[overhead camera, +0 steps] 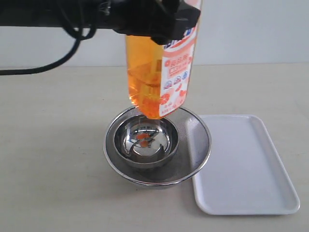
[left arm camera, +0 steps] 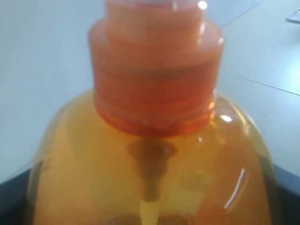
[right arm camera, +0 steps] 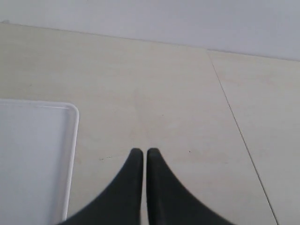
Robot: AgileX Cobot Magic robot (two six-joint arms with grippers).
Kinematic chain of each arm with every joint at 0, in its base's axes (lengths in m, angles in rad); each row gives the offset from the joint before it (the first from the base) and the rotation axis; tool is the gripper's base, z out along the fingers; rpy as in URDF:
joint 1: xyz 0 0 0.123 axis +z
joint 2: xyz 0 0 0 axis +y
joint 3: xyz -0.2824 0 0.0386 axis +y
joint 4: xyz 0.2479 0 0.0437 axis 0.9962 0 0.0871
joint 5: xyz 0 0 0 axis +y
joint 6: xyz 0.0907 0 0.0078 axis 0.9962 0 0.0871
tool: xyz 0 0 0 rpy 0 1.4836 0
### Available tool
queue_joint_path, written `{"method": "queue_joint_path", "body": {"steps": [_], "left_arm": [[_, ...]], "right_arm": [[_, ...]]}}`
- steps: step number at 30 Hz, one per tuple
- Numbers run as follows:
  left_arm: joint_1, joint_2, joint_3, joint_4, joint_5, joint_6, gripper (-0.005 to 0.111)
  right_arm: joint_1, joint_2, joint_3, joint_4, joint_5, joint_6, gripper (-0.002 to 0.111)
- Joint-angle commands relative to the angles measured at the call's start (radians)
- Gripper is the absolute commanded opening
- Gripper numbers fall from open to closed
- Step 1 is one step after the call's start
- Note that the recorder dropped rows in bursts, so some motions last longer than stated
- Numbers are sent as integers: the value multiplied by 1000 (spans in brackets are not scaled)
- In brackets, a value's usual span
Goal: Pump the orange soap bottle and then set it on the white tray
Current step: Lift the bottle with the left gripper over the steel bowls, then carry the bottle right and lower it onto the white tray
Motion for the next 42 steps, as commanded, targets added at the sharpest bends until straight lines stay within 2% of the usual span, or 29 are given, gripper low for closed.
{"method": "queue_joint_path", "body": {"steps": [1, 5, 9, 17, 22, 25, 28, 34, 36, 42], "left_arm": [[-66, 87, -135, -11, -16, 36, 5], [-126, 172, -220, -11, -16, 123, 5], [-163, 254, -295, -35, -14, 125, 5], [-193, 405, -406, -154, -61, 125, 5], [-220, 475, -448, -193, -149, 121, 5], [-241, 512, -457, -184, -241, 52, 5], [-252, 552, -457, -88, -314, -100, 5], [-252, 626, -445, 317, -433, -581, 5], [-252, 639, -443, 388, -458, -631, 5], [-243, 669, -427, 393, -455, -631, 5]], "right_arm": [[0, -67, 5, 19, 14, -40, 0], [0, -81, 5, 48, 16, -83, 0], [0, -81, 13, 53, 16, -96, 0], [0, -81, 137, 53, -41, -96, 0], [0, -81, 185, 59, -63, -66, 0], [0, -86, 185, 53, -63, -59, 0], [0, -99, 185, 32, -55, -33, 0], [0, -147, 187, -25, -53, -21, 0], [0, -158, 187, -29, -50, -21, 0], [0, -168, 187, -34, -49, -34, 0]]}}
